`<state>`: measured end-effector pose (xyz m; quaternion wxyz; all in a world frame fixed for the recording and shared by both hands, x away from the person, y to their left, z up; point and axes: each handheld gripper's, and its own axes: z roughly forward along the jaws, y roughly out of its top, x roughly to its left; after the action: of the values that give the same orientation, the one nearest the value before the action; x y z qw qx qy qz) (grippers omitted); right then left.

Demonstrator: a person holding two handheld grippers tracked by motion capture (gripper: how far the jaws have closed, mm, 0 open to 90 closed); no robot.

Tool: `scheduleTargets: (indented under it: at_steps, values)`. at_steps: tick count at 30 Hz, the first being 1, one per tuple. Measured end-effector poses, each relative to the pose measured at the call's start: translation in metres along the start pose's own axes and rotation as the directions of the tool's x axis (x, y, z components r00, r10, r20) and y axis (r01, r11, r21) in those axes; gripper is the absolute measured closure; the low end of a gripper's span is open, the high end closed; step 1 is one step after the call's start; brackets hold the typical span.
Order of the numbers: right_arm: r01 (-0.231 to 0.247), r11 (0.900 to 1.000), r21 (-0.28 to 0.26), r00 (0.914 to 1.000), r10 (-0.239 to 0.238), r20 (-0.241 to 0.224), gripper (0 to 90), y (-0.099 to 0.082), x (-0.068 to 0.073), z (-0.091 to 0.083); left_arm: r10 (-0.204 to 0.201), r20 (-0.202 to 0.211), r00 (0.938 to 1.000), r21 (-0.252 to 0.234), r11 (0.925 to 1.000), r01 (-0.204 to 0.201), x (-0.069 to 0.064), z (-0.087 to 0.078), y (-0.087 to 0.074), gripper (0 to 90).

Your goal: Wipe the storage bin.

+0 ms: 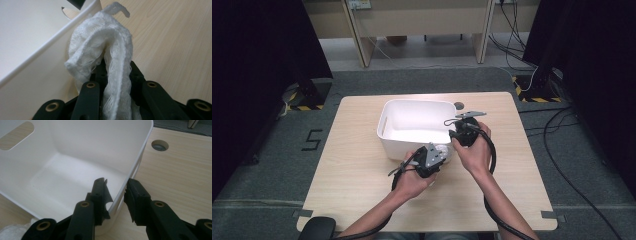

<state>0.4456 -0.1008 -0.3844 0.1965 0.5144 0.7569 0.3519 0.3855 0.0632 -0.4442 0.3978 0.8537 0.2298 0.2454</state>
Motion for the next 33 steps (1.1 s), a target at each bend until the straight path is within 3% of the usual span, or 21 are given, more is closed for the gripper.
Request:
scheduleTargets:
  at_steps: [33]
  values:
    - [0.0,1.0,-0.001,1.0,0.0,-0.002,69.2,0.0,0.0,0.0,0.023,0.007,0.9997,0.098,0.995,-0.023,-0.008,0.029,-0.029,75.7]
